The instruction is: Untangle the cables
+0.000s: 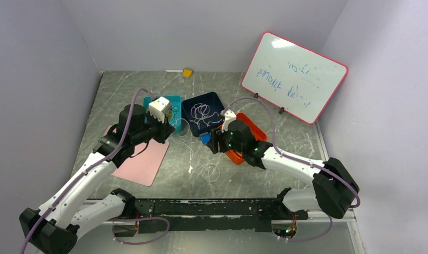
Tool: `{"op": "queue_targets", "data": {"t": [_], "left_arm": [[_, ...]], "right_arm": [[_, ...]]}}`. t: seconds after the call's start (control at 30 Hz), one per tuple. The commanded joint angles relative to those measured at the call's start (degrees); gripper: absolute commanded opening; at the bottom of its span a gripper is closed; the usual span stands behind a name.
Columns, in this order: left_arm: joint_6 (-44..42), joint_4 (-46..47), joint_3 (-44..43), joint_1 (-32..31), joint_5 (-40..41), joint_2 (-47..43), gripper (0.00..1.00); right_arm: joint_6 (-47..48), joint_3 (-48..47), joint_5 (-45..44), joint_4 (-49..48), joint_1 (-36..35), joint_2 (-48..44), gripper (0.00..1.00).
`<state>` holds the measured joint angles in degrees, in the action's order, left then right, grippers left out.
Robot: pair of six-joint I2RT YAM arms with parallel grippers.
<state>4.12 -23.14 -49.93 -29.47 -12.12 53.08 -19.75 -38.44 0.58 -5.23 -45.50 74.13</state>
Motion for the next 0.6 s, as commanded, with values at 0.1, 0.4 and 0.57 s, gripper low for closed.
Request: {"op": "queue_targets", "data": {"t": [0.1, 0.4, 0.57], "left_arm": [[-1.50, -2.70, -2.28, -0.29, -1.02, -1.88, 0.07], [-3.33, -1.12, -3.05, -0.30, -8.06, -2.23, 0.07], [-3.67, -1.05, -4.33, -0.32, -11.77, -0.84, 0.07]], "right_arm": [[1.52, -1.04, 3.76, -8.33, -0.29, 0.31, 0.60], [3.09, 2.05, 7.17, -17.96, -0.52, 0.85, 0.60], [4.51, 1.11, 8.14, -24.62, -0.60, 5.41, 0.61]]}}
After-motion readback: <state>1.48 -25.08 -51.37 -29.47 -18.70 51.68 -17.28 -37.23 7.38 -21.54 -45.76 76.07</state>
